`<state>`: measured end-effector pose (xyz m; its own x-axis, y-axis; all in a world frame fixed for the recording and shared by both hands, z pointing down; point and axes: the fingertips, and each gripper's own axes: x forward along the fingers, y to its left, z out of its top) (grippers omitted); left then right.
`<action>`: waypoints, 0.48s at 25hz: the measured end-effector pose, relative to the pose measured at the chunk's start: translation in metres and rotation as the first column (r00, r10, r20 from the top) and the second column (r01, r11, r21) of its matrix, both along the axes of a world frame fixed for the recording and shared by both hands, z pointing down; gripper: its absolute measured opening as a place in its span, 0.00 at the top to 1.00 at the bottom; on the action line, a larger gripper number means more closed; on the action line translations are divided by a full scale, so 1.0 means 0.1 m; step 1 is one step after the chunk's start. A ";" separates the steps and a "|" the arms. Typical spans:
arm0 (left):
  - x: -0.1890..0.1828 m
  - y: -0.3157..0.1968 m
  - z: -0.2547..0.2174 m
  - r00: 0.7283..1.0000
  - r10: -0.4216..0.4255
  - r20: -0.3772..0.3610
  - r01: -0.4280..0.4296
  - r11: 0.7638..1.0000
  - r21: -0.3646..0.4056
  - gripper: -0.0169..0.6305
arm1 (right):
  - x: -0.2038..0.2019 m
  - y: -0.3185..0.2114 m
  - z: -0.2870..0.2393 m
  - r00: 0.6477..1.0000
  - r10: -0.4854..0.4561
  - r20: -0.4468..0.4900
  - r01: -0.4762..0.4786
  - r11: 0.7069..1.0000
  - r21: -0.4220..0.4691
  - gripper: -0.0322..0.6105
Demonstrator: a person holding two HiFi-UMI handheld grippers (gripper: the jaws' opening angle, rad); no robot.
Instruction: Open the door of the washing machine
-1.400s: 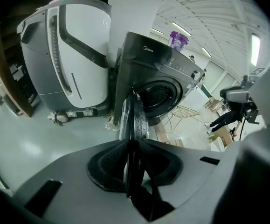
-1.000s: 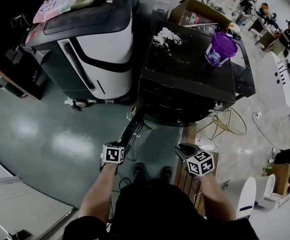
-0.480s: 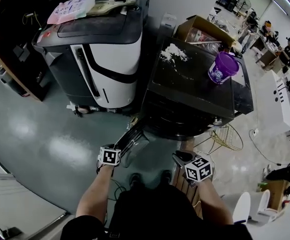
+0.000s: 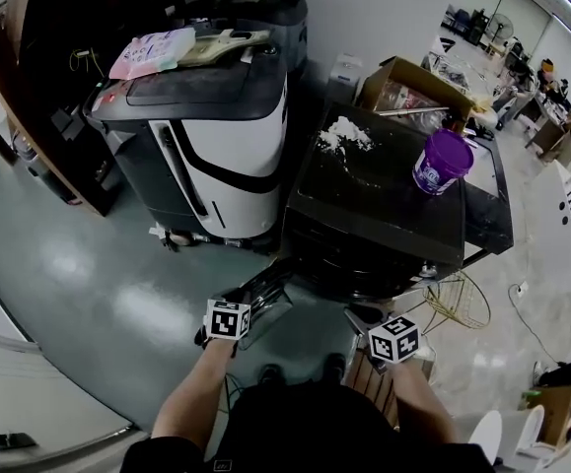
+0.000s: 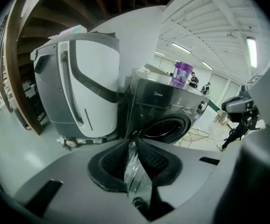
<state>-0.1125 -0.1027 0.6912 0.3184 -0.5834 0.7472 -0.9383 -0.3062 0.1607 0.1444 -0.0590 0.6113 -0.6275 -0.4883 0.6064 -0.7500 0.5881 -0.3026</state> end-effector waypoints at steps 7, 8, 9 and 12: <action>0.64 -0.24 -0.50 0.999 -0.017 -0.028 0.020 0.996 0.089 0.86 | 0.57 -0.33 -0.24 0.999 0.003 0.047 -0.007 0.997 0.073 0.88; 0.72 -0.27 -0.57 0.999 -0.020 -0.034 0.023 0.995 0.101 0.86 | 0.65 -0.37 -0.29 0.998 0.005 0.058 -0.010 0.996 0.086 0.89; 0.82 -0.30 -0.65 0.999 -0.021 -0.041 0.026 0.993 0.114 0.86 | 0.72 -0.41 -0.33 0.998 0.008 0.069 -0.014 0.995 0.098 0.90; 1.11 -0.39 -0.89 0.998 -0.013 -0.059 0.023 0.986 0.168 0.86 | 0.91 -0.52 -0.46 0.995 0.005 0.097 -0.018 0.991 0.134 0.92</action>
